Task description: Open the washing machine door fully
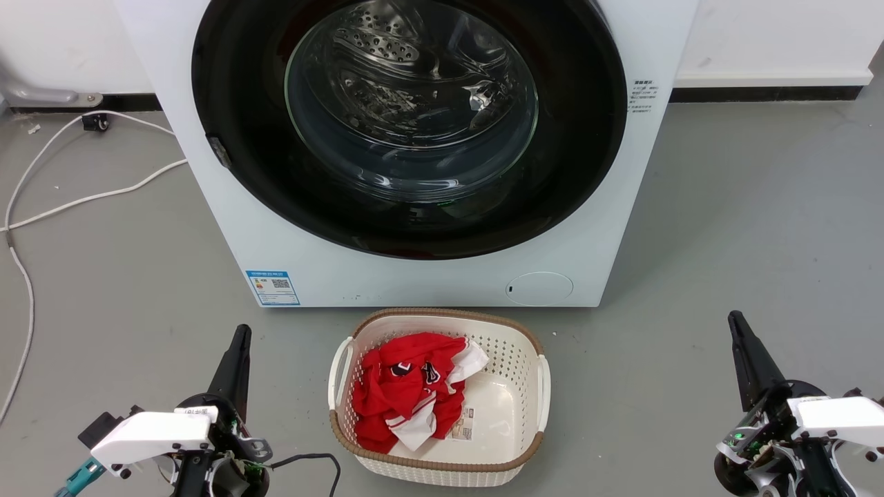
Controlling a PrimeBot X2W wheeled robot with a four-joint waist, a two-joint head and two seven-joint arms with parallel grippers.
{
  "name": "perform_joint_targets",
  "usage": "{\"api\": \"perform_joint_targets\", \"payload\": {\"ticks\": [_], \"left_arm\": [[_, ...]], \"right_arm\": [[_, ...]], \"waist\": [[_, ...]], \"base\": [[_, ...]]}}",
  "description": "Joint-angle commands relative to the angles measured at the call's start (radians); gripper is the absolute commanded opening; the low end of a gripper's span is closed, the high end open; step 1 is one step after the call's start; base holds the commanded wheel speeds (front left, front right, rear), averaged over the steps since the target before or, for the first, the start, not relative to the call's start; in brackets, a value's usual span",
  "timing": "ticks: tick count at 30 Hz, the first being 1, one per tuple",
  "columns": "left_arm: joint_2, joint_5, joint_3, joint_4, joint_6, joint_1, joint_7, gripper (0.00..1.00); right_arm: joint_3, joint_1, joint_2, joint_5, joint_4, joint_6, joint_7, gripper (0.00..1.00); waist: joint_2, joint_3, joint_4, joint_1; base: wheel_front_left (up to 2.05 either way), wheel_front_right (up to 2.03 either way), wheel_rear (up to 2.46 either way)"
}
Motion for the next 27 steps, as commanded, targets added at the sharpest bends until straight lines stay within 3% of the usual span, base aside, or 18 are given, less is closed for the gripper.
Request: {"api": "perform_joint_targets", "payload": {"ticks": [1, 12, 13, 27], "left_arm": [[-0.001, -0.002, 0.002, -0.003, -0.002, 0.006, 0.002, 0.0], [-0.001, -0.002, 0.002, -0.003, -0.002, 0.006, 0.002, 0.0], [0.0, 0.0, 0.0, 0.0, 0.0, 0.0, 0.0, 1.0], [-0.001, 0.061, -0.046, -0.022, 0.0, 0.006, -0.059, 1.0]], "right_arm": [[0.0, -0.011, -0.002, 0.004, -0.003, 0.0, 0.001, 0.0], [0.0, -0.011, -0.002, 0.004, -0.003, 0.0, 0.001, 0.0], [0.0, 0.0, 0.0, 0.0, 0.0, 0.0, 0.0, 1.0], [0.019, 0.026, 0.001, -0.038, -0.029, 0.0, -0.059, 1.0]], "waist": [[0.0, 0.0, 0.0, 0.0], [0.0, 0.0, 0.0, 0.0], [0.0, 0.0, 0.0, 0.0], [0.0, 0.002, 0.001, 0.0]], "base": [[0.0, 0.0, 0.0], [0.0, 0.0, 0.0], [0.0, 0.0, 0.0], [0.0, 0.0, 0.0]]}}
